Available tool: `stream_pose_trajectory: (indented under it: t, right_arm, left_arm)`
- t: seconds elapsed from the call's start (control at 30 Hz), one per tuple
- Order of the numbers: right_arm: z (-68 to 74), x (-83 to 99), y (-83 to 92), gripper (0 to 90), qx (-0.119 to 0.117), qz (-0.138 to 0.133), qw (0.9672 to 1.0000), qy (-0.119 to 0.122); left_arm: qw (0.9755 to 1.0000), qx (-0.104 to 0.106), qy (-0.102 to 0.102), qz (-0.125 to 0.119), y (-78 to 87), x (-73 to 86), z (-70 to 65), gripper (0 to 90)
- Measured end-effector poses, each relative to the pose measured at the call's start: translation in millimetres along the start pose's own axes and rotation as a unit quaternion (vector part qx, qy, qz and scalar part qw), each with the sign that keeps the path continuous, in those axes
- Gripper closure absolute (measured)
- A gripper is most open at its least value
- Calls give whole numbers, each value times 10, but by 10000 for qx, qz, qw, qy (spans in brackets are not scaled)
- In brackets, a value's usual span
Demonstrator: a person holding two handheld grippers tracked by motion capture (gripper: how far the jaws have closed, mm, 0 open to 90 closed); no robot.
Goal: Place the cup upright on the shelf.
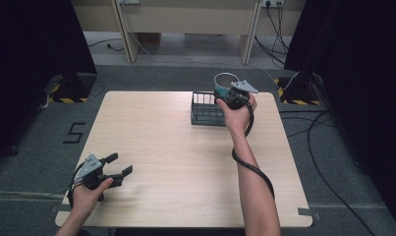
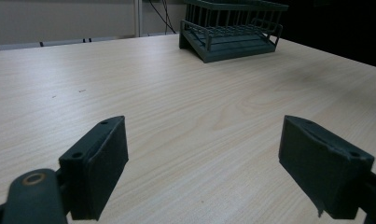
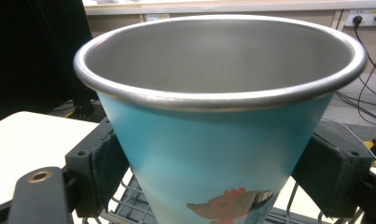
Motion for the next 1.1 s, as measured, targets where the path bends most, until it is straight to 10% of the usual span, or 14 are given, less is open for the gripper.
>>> stream_pose_trajectory:
  t: [1.1]
  right_arm:
    - [-46, 69, -245, 179, 82, 205, 9997, -144]
  left_arm:
    - [10000, 17, 16, -15, 1, -7, -2, 151]
Point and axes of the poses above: each handheld gripper's, and its own axes: y roughly backward along the jaws, x roughly out of its underside, z roughly to its left, the point moved 10 cm from there along -y, roughly forward along the jaws, and after that the axes turned 11 degrees about y, right-handed, at the moved point
